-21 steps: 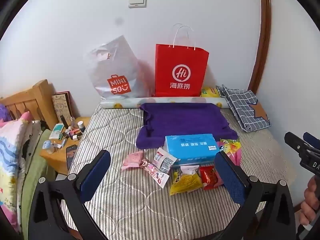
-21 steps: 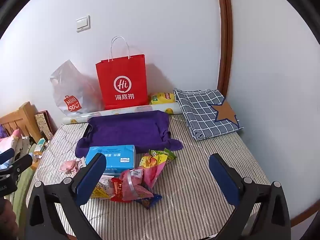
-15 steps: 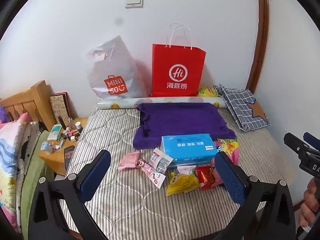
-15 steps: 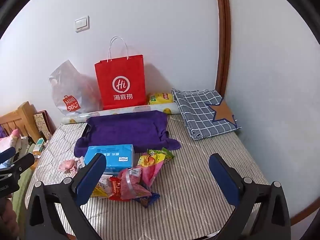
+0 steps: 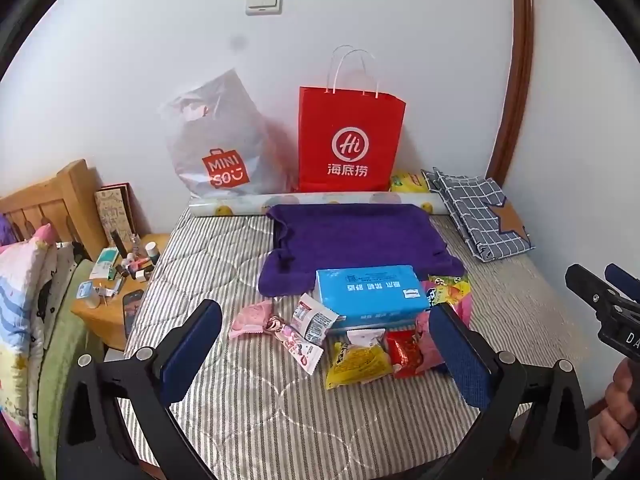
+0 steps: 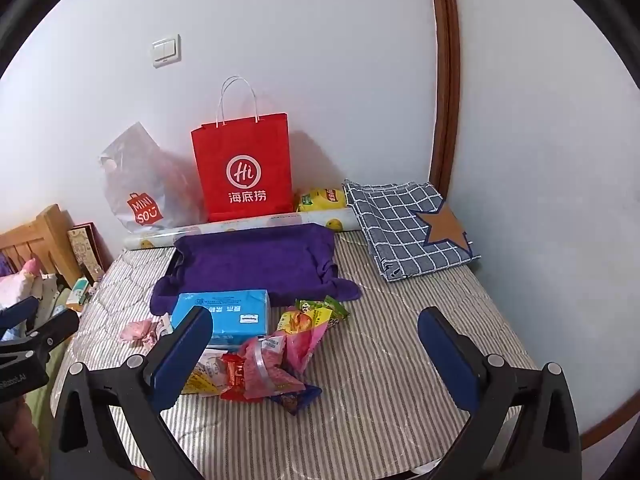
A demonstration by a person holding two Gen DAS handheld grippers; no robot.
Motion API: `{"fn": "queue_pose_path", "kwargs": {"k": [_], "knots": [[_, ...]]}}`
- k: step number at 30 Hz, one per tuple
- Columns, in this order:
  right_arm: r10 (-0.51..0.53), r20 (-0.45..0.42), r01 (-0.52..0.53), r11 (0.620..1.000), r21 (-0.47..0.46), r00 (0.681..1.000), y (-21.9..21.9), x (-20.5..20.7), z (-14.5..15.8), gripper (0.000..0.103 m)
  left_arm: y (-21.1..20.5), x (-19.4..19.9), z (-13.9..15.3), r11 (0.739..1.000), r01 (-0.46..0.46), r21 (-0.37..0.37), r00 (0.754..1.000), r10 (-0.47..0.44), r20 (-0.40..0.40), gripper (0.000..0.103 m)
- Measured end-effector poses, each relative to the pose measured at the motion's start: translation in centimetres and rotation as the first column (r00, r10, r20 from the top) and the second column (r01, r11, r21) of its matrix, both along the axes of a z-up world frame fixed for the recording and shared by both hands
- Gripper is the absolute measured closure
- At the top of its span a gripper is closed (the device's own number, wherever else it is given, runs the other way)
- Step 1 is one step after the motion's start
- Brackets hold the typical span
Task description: Organize snacks
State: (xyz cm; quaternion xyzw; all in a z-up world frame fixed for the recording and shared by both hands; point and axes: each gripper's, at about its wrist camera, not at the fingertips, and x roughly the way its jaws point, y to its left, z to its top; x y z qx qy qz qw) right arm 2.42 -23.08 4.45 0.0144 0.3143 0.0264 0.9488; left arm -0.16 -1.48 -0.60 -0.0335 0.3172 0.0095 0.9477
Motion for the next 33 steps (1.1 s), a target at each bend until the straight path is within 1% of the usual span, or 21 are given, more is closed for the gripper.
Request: {"fn": "queue_pose_path", "kwargs": {"k": [15,18,22,26,29,33], "knots": [[0.006,0.002,-0.006,1.000,0.013,1.000,0.3,-0.3,-0.2,0.000,-0.2,-0.1,0.0,1.000,0.010,-0.009,1.000,-0.010,0.003,0.000],[0.007,0.009,-0.007,1.000,0.002,1.000,0.5,-0.4,0.0,0.000,-0.3,-0.2,0.0,1.000,0.014,-0.011,1.000,-0.014,0.005,0.000],[0.013,0.011,-0.013,1.000,0.018,1.000,0.5,-0.4,0.0,0.000,-0.2,-0.1,0.0,1.000,0.015,-0.011,1.000,-0.015,-0.001,0.000],[0.014,0.016,-0.014,1.000,0.007,1.000,0.9,-0.4,0.0,0.000,-0.1,-0.3,0.2,1.000,0.012,-0.012,1.000,-0.012,0.009,0.000],[0.019,0.008,-0.019,1.000,0.017,1.000,1.0,-0.5,-0.2,0.000,-0.1,-0.4,0.2,1.000,0.015,-0.017,1.000,-0.015,0.008,0.000],[0.019,0.012,-0.019,1.000,0.004,1.000,1.2,-0.6,-0.2,0.000,-0.4,-0.3,0.4,1.000,-0.009,0.009,1.000,0.009,0.011,0.000]]}}
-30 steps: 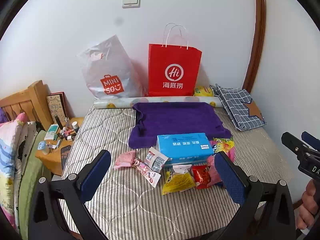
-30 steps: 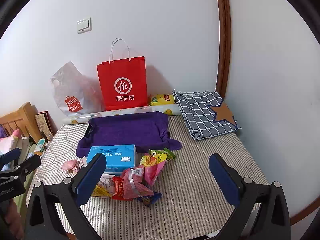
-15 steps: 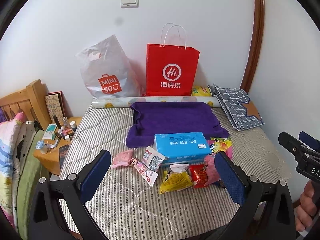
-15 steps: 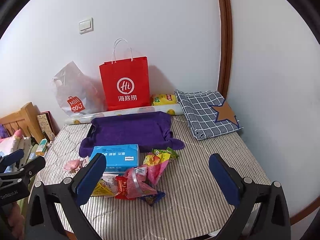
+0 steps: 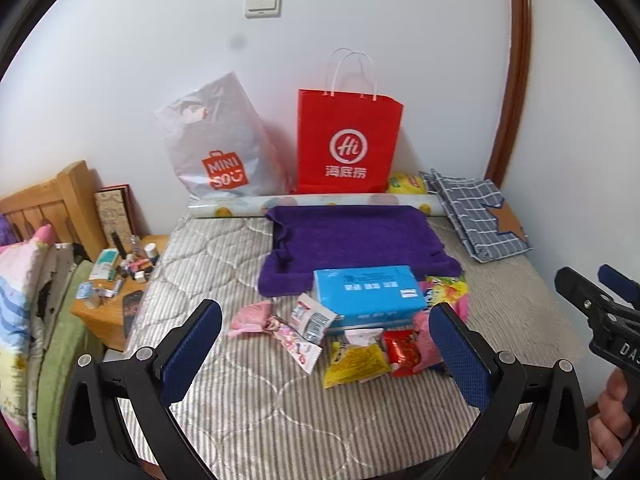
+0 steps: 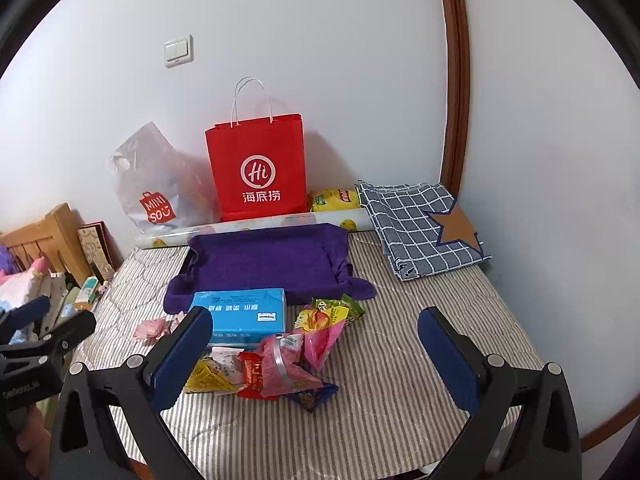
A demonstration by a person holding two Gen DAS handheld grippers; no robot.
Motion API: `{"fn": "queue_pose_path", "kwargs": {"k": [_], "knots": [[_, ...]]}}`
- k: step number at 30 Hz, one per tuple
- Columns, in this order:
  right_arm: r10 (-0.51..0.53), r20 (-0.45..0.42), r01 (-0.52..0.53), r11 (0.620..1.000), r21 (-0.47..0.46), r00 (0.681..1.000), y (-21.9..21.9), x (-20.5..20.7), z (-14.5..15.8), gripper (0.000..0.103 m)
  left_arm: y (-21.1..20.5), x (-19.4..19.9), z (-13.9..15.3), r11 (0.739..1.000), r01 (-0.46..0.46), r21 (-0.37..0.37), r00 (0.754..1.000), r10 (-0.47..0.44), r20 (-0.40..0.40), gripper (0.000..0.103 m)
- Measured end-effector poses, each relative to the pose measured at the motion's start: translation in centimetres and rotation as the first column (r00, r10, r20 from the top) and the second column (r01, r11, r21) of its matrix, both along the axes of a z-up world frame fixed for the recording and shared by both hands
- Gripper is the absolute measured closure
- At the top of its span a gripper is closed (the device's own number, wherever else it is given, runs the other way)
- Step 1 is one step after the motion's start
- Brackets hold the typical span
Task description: Organize snacks
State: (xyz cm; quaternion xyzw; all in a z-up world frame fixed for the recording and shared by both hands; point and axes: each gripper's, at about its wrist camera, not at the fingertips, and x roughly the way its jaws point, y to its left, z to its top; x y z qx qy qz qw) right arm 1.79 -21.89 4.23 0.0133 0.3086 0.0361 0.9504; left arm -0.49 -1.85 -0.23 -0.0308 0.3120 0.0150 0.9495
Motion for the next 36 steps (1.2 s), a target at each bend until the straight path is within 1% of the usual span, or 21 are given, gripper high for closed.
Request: {"fn": "queue_pose_path", "kwargs": {"k": [5,8,11,13,16,20,23,26,30,34,36], "knots": [[-0.006,-0.010,0.006,1.000,0.007,1.000,-0.3,-0.1,-0.1,0.000,0.0,0.1,-0.1,1.000,0.003,-0.016,1.000,-0.003,-0.014,0.000],[-0.014,-0.004,0.014,1.000,0.006,1.000,-0.5,-0.1,0.0,0.000,0.0,0.1,-0.1,1.000,0.004,-0.017,1.000,-0.004,-0.009,0.000],[-0.012,-0.010,0.012,1.000,0.016,1.000,-0.6,-0.2,0.0,0.000,-0.3,0.3,-0.3,1.000,0.006,-0.009,1.000,-0.006,-0.020,0.000],[-0.016,-0.006,0.016,1.000,0.009,1.000,-0.6,-0.1,0.0,0.000,-0.4,0.3,-0.3,1.000,0.006,0.004,1.000,-0.006,-0.014,0.000],[-0.021,-0.004,0.021,1.000,0.016,1.000,-0.8,-0.2,0.0,0.000,-0.5,0.3,-0.2,1.000,-0.004,0.002,1.000,0.004,-0.005,0.000],[-0.023,-0.013,0.023,1.000,0.014,1.000,-1.0,-0.1,-0.1,0.000,-0.6,0.7,-0.3,1.000,-0.013,-0.006,0.999,0.013,-0.033,0.000],[-0.028,-0.008,0.029,0.999,0.015,1.000,-1.0,-0.2,-0.1,0.000,-0.7,0.7,-0.4,1.000,0.011,-0.010,0.999,-0.011,-0.030,0.000],[-0.022,-0.016,0.023,1.000,0.021,1.000,-1.1,0.0,-0.2,0.000,-0.7,0.9,-0.6,1.000,0.003,-0.014,0.999,-0.004,-0.044,0.000],[-0.025,-0.009,0.025,1.000,0.012,1.000,-1.0,0.1,-0.2,0.000,-0.1,0.7,-0.5,0.998,0.006,-0.057,1.000,-0.007,-0.012,0.000],[-0.024,-0.022,0.024,1.000,0.012,0.999,-0.9,0.4,-0.4,0.000,0.0,0.8,-0.2,0.998,0.021,-0.056,1.000,-0.021,0.003,0.000],[-0.025,-0.019,0.025,1.000,0.005,1.000,-0.8,0.5,-0.4,0.000,0.0,0.7,0.1,0.999,0.026,-0.043,0.999,-0.025,0.025,0.000]]}}
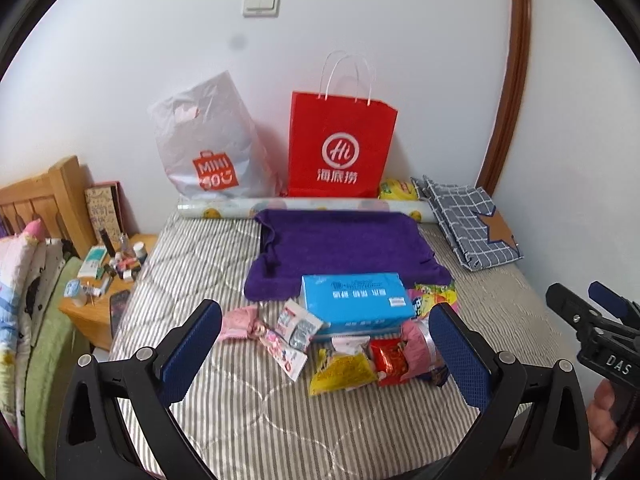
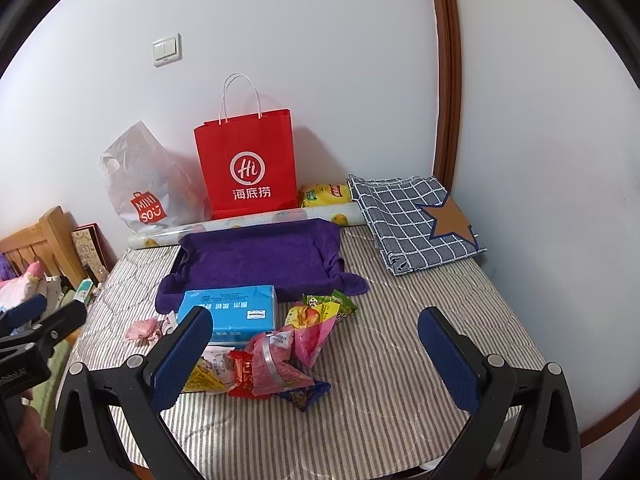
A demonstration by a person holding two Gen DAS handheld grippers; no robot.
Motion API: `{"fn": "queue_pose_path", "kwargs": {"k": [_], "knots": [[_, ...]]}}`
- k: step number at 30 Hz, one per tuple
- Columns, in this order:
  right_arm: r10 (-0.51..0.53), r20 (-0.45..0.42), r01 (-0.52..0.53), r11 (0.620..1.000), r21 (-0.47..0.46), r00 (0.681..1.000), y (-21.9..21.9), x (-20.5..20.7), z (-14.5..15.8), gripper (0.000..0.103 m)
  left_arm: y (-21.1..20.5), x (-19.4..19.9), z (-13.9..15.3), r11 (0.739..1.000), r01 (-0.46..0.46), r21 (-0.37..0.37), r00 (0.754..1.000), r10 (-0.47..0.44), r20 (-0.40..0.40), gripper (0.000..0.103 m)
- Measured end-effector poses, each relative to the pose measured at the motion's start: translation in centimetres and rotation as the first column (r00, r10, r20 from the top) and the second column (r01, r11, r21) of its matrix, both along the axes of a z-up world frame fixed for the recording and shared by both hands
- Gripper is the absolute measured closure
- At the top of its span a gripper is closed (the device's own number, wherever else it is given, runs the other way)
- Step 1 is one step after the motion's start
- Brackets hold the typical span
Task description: Organize snacks
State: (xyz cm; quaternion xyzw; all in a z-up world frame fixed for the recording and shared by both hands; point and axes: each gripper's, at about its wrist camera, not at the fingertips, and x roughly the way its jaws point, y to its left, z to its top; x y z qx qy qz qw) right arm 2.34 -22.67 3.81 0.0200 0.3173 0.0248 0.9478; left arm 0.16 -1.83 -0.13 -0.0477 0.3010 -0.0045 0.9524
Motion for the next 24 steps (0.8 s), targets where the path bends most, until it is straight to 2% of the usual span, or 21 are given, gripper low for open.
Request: {"fn": "queue_pose_path", "kwargs": {"k": [5,10,16,24], "knots": [[0.008,0.001,-0.008,1.000,-0.006,1.000,0.1,0.3,-0.3,0.000,0.0,0.3,0.1,1.000,-0.001,0.019,1.000,0.001,-0.007,0.000],[-0.032,-0.006,0.032,0.998,-0.063,0.999,0.3,1.0,-0.7,0.000,0.2,0.8,-0.2,1.000,0.003,0.024,1.000,-0.003,0.000,0.000],[-0.029,-0.013,0.029,0.999,-0.017,1.000,-0.4,1.9,-1.5,0.000,0.4,1.5,-0.7,0.999,0.019,0.032,1.000,-0.020,0.008,0.002],[-0.041,-0.048,0.039,0.999,-0.035,0.998,-0.6,3.3,-4.0,0.000,1.3,3.0,-2.2,1.000,0.015,0.027,1.000,-0.014,-0.004,0.004]]}}
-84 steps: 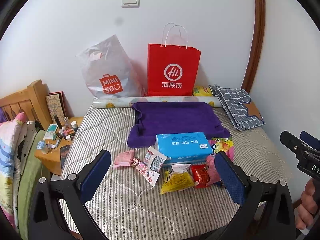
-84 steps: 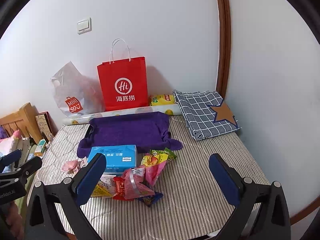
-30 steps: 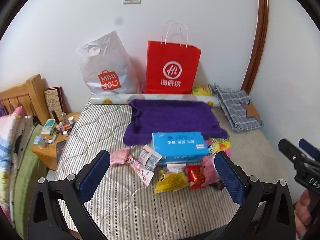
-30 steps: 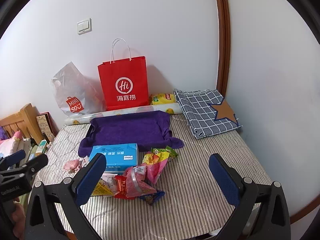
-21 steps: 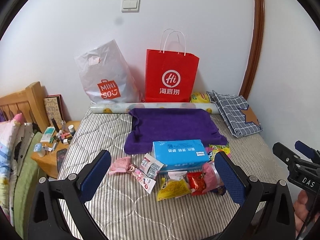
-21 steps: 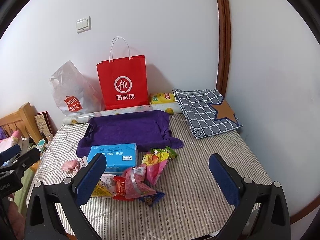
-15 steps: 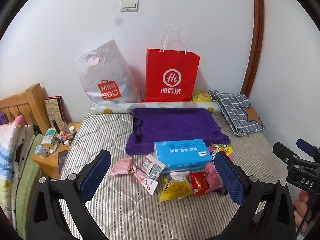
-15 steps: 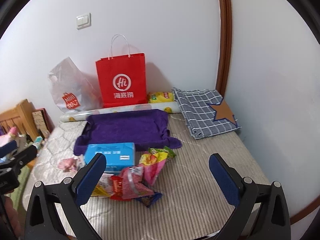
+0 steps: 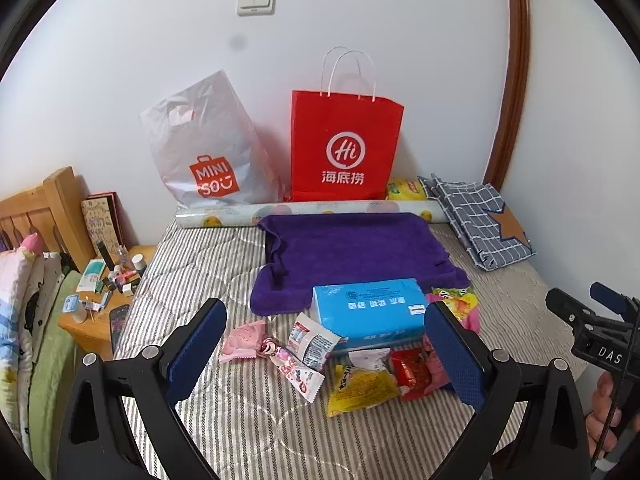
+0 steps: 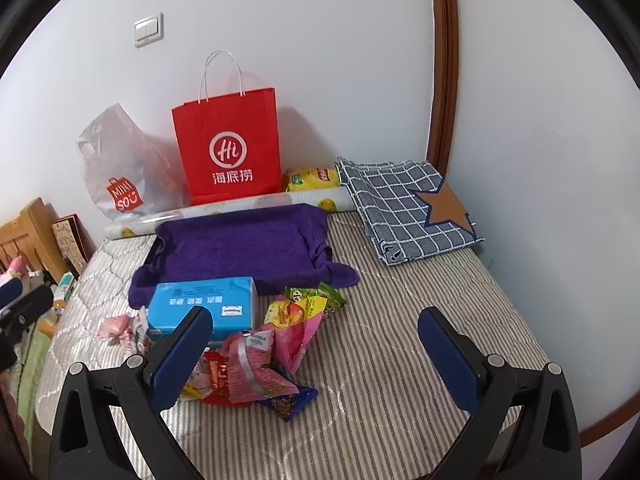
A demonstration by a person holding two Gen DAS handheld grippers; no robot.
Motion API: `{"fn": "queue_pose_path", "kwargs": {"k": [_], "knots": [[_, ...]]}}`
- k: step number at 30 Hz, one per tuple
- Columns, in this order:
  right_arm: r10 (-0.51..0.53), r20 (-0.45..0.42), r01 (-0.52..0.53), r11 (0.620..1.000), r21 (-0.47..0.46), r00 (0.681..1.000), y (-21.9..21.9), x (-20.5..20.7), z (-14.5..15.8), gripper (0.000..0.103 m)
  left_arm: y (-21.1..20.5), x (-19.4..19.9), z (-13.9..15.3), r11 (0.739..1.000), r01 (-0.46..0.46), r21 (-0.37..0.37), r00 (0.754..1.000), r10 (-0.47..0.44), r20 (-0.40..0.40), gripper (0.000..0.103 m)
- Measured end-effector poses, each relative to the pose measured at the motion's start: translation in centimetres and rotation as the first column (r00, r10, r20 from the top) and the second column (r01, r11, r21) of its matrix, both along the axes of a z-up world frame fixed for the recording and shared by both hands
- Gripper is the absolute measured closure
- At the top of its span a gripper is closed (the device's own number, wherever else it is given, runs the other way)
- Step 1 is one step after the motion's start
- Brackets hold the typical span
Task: Organize snacks
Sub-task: 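Grasp the pink-and-silver bag with the right tool while the left tool grasps a pink candy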
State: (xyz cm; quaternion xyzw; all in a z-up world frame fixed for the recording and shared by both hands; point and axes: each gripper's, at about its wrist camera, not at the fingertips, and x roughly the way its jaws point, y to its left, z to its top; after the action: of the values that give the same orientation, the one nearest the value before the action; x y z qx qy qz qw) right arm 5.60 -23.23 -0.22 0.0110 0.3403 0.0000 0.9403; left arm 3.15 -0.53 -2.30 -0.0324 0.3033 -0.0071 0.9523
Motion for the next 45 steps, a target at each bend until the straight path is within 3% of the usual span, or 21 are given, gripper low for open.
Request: {"fn": "queue_pose_path", "kwargs": {"k": [7,13,20,24,35,40,42,45], "knots": [[0.045,-0.067,-0.047,0.998,-0.029,0.997,0.3,1.1,-3.3,0.000,0.6,1.2,-1.9,1.000,-0.005,0.003,1.000,0.005,-0.012,0.004],[0.069,-0.157,-0.067,0.998,0.019,0.985,-0.4,1.9,-7.4,0.000,1.4,3.0,-4.8,1.000,-0.004,0.010,0.994,0.005,-0.111,0.004],[0.125,-0.194,-0.113,0.991,0.072,0.973,0.6,2.8,-9.4,0.017,2.5,4.2,-6.9,1.000,-0.021,-0.014,0.987,0.018,-0.159,0.005],[0.171,-0.213,-0.149,0.982,0.113,0.962,2.1,3.5,-10.3,0.034,3.3,4.9,-8.5,0.999,-0.032,-0.020,0.976,0.026,-0.216,0.005],[0.205,-0.259,-0.187,0.978,0.094,0.944,5.4,5.7,-12.6,0.042,6.5,5.2,-11.1,0.998,-0.053,-0.039,0.958,0.040,-0.283,0.005],[0.232,-0.250,-0.223,0.973,0.065,0.940,5.9,5.5,-12.4,0.055,6.5,5.8,-11.9,0.998,-0.029,-0.053,0.951,0.012,-0.310,0.005],[0.246,-0.248,-0.235,0.969,0.074,0.937,5.7,4.9,-11.8,0.066,6.6,6.3,-12.3,0.998,-0.045,-0.051,0.948,0.026,-0.317,0.005],[0.250,-0.228,-0.235,0.968,0.094,0.941,5.1,4.1,-10.7,0.067,7.2,7.1,-13.2,0.994,-0.069,-0.079,0.939,0.038,-0.341,0.005]]}}
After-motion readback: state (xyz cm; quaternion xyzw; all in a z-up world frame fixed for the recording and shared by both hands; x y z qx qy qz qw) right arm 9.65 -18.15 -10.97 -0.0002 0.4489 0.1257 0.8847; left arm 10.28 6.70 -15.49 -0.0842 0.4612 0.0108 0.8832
